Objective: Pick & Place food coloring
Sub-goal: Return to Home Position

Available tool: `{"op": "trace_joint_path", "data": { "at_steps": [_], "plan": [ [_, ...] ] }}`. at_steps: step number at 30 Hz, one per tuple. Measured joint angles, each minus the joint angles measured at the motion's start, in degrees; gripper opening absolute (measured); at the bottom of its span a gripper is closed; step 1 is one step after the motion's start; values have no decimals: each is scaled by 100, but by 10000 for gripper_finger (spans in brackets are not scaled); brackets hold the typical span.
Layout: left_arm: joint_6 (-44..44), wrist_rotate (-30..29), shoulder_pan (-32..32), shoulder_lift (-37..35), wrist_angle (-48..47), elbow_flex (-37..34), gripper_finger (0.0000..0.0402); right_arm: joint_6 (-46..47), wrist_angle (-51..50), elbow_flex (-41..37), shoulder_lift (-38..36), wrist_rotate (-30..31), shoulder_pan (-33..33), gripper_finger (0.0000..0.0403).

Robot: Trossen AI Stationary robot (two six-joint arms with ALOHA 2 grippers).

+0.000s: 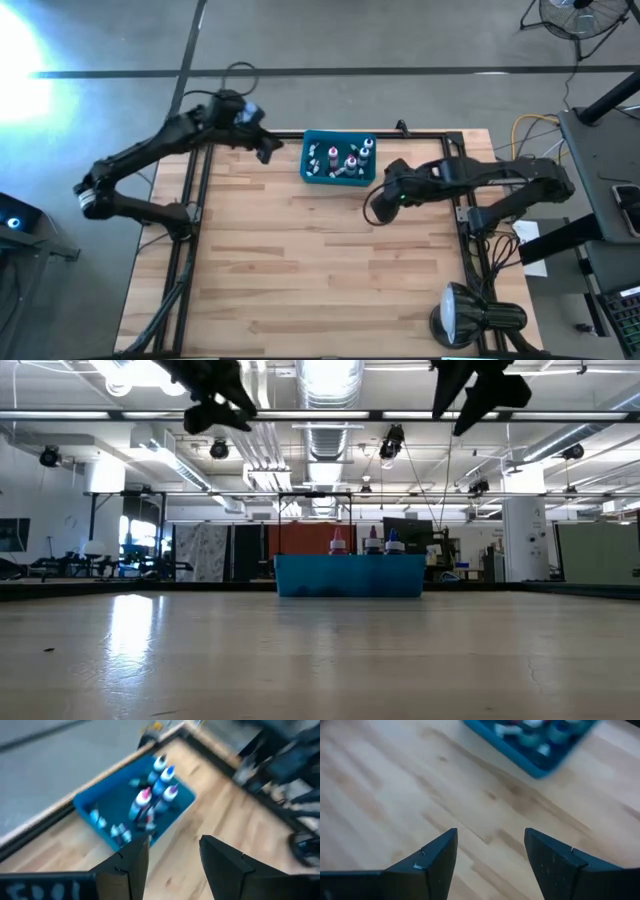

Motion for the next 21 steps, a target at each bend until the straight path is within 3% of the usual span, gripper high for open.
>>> {"op": "trace_joint_path", "data": {
  "at_steps": [8, 12, 16, 21],
  "plan": [
    [5, 714, -13, -723, 183, -295, 151, -1023, 1695, -1123, -1650, -744, -747, 224],
    [-18, 882, -4, -974, 208, -569, 151, -1475, 3661, -2412, -2847, -1588, -1039, 224],
    [-262, 1420, -21, -1235, 562, -1030, 151, -1743, 6072, -3897, -3803, -1999, -1058, 224],
    [-713, 1550, -75, -1623, 1200, -1614, 151, -1649, 7361, -5206, -4560, -2317, -1056, 224]
  ]
}}
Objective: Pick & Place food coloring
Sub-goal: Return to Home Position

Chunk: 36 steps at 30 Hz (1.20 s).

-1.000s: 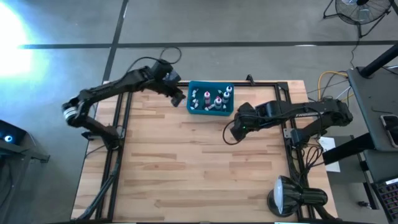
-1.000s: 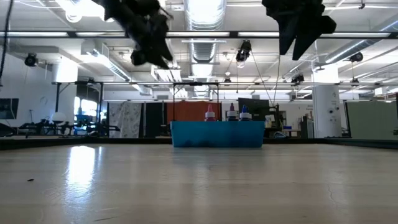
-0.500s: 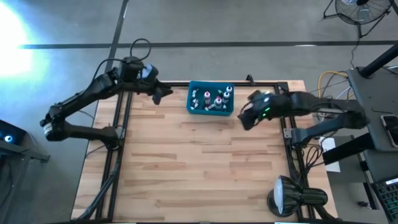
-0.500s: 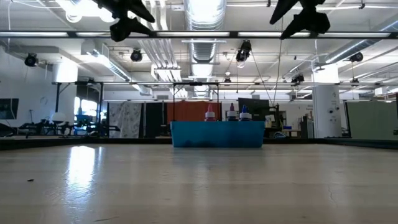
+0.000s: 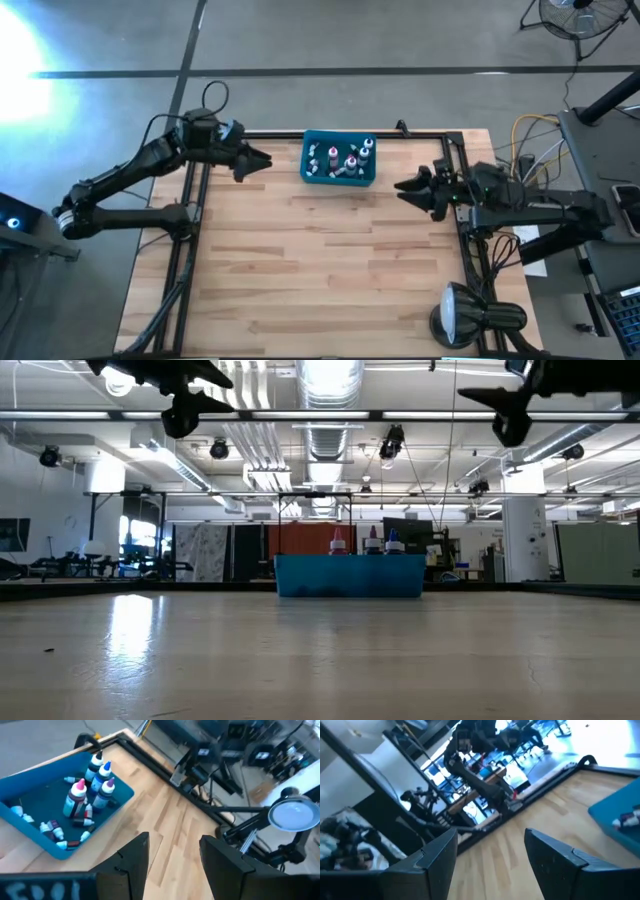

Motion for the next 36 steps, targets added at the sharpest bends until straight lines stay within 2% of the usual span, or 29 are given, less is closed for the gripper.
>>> {"op": "trace_joint_path", "data": {
  "at_steps": [5, 12, 20, 25, 28, 36],
  "plan": [
    [-172, -4, -121, -469, 655, -534, 152, -32, 107, -743, -545, -65, 0, 224],
    [-469, -22, -224, -1258, 1901, -1457, 152, -424, 138, -1380, -1086, 38, 0, 224],
    [-941, -25, -429, -2114, 3652, -2915, 152, -1067, 641, -1988, -1767, 660, 0, 224],
    [-1286, -26, -432, -2406, 4698, -3850, 152, -1179, 583, -2360, -2096, 1334, -2, 224],
    [-1342, -27, -432, -2497, 4777, -4306, 152, -1147, 558, -2590, -2140, 1369, 0, 224],
    [-1351, -27, -432, -2460, 4715, -5546, 152, -1135, -189, -2603, -1969, 1371, 0, 224]
  ]
}}
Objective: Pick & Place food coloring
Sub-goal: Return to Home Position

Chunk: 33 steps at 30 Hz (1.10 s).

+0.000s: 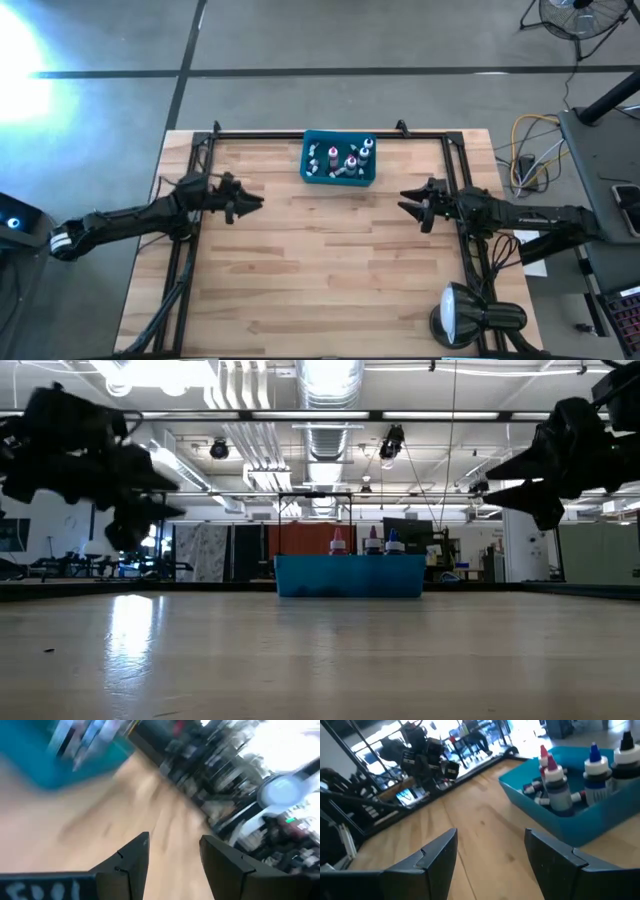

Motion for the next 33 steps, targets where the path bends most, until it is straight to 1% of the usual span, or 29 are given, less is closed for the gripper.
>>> {"op": "trace_joint_path", "data": {
  "at_steps": [1, 4, 5, 8, 10, 13, 17, 22, 28, 30, 33],
  "plan": [
    [3, -4, 0, 17, -295, -40, 152, 1, -56, 0, 13, 1, 0, 224],
    [9, -60, -58, -107, -1847, 11, 151, 11, -265, 0, -64, -17, 0, 224],
    [9, -106, -111, -187, -1936, 37, 151, 11, -307, 0, -137, -22, 0, 224],
    [-7, -140, -241, -413, -1678, 24, 151, 11, -316, 2, -435, -20, 14, 224],
    [-10, -155, -265, -698, -1487, -9, 151, 12, -323, 2, -781, -40, 20, 224],
    [-14, -181, -338, -1263, -1646, -35, 151, 12, -308, 1, -1247, -36, 17, 224],
    [-17, -190, -640, -1987, -1670, -35, 151, 12, 66, 9, -1247, -23, 63, 224],
    [-16, -176, -1355, -2729, -1652, -24, 151, 12, 36, 7, -1199, -49, 207, 224],
    [-20, -137, -2224, -2720, -1400, -40, 151, 10, -28, 4, -1055, -39, 203, 224],
    [-21, -139, -2493, -2720, -1600, -46, 151, 10, -32, 4, -1039, -40, 203, 224],
    [-20, -142, -2872, -2720, -1611, -46, 151, 10, -32, 4, -1041, -38, 203, 224]
  ]
}}
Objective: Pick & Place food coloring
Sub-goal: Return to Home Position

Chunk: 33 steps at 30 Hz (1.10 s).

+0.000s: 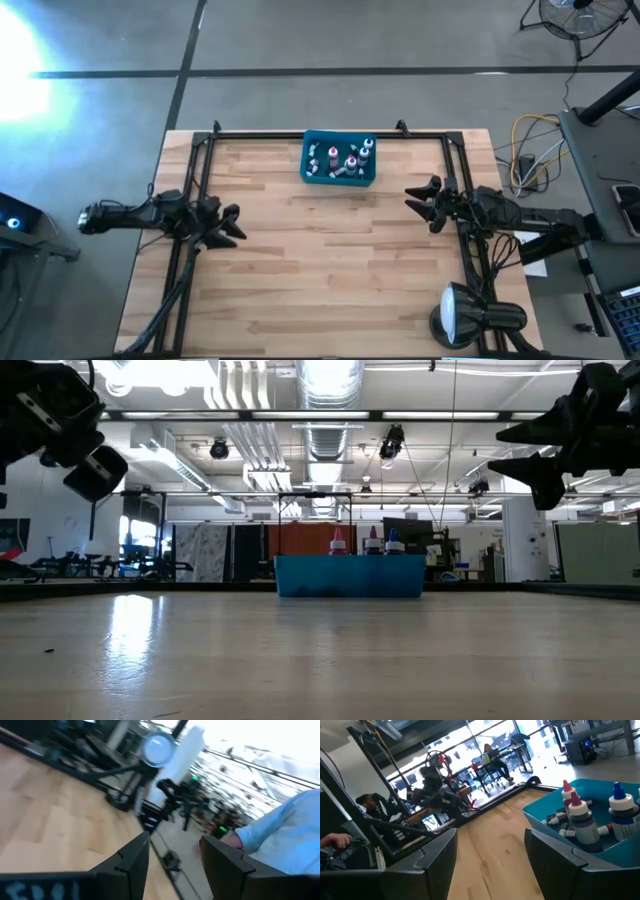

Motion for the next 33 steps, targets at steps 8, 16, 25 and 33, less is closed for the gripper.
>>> {"op": "trace_joint_path", "data": {
  "at_steps": [8, 16, 25, 33],
  "plan": [
    [0, -7, -327, 0, -30, -4, 151, 0, 5, 0, 0, 0, 0, 224],
    [503, -407, -371, -4, -87, -7, 151, 0, 5, 0, 0, 2, 0, 224],
    [2994, -2221, -387, -4, -350, -11, 152, 0, 5, 0, 0, 2, 0, 224],
    [2774, -2300, 293, -4, -431, -15, 152, 0, 5, 0, 0, 2, 0, 224]
  ]
}}
